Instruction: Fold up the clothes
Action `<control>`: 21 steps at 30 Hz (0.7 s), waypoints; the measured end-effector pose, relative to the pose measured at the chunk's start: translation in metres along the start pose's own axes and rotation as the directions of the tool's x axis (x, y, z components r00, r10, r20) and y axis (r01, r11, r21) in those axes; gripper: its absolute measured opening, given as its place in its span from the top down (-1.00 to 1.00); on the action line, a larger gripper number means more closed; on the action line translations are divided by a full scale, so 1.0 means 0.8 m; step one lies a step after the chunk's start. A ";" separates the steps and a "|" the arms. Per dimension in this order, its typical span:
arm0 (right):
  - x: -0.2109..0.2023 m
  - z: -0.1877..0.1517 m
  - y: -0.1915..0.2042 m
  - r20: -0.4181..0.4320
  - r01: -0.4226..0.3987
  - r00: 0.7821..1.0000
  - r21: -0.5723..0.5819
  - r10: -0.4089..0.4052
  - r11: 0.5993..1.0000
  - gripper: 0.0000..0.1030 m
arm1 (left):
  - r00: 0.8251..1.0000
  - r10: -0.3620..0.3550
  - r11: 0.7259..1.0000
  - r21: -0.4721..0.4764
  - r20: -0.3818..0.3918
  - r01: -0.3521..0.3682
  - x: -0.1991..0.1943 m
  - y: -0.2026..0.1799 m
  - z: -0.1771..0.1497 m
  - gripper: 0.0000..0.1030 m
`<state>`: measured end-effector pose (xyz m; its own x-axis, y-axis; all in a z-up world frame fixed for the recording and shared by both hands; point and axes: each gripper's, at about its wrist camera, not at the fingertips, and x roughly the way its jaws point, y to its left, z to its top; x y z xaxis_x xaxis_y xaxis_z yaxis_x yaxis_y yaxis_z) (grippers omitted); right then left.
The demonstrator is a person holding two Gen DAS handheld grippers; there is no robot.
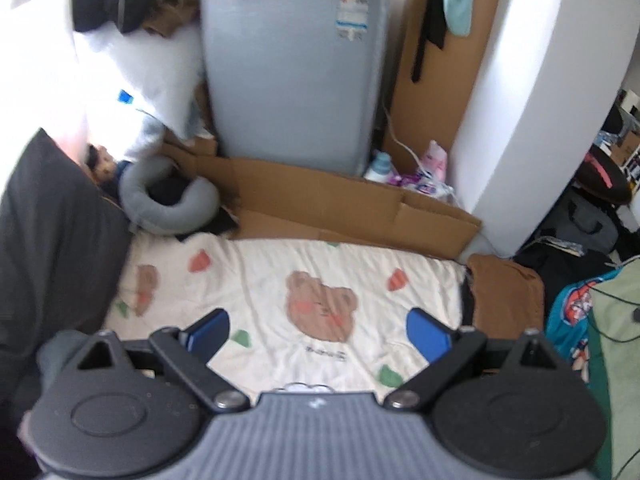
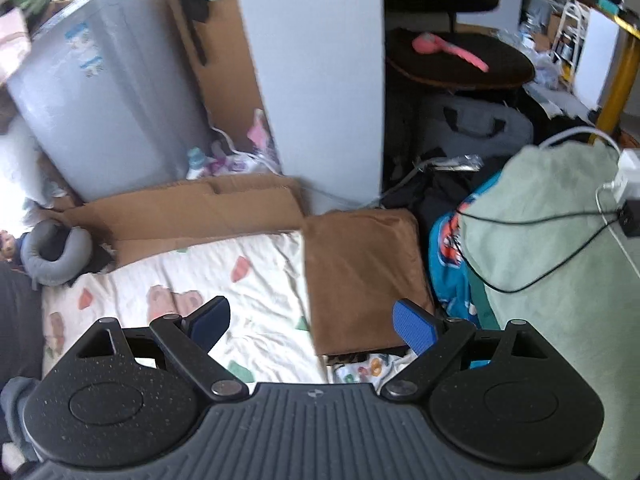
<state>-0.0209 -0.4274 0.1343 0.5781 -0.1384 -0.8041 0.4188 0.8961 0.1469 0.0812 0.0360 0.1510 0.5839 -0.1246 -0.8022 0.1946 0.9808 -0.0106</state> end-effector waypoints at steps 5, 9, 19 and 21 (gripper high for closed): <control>-0.030 0.011 0.044 0.013 -0.006 1.000 -0.075 0.007 0.997 -0.80 | 1.000 0.015 1.000 -0.010 0.012 -0.015 -0.024 0.037 -0.004 -0.90; -0.034 0.008 0.082 -0.002 -0.027 1.000 -0.118 0.027 0.993 -0.80 | 0.999 0.039 0.998 -0.050 0.016 -0.038 -0.028 0.064 -0.015 -0.90; -0.015 -0.021 0.174 -0.068 -0.123 0.991 -0.214 0.111 0.969 -0.80 | 0.998 0.065 0.984 -0.169 -0.001 -0.064 -0.028 0.114 -0.066 -0.90; -0.008 -0.030 0.191 -0.072 -0.122 0.992 -0.248 0.108 0.961 -0.80 | 0.997 0.071 0.980 -0.183 -0.013 -0.072 -0.026 0.123 -0.077 -0.90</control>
<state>0.0226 -0.2794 0.1484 0.5681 -0.0106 -0.8229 0.1581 0.9827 0.0966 0.0395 0.1446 0.1298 0.5861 -0.0529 -0.8085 0.0044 0.9981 -0.0621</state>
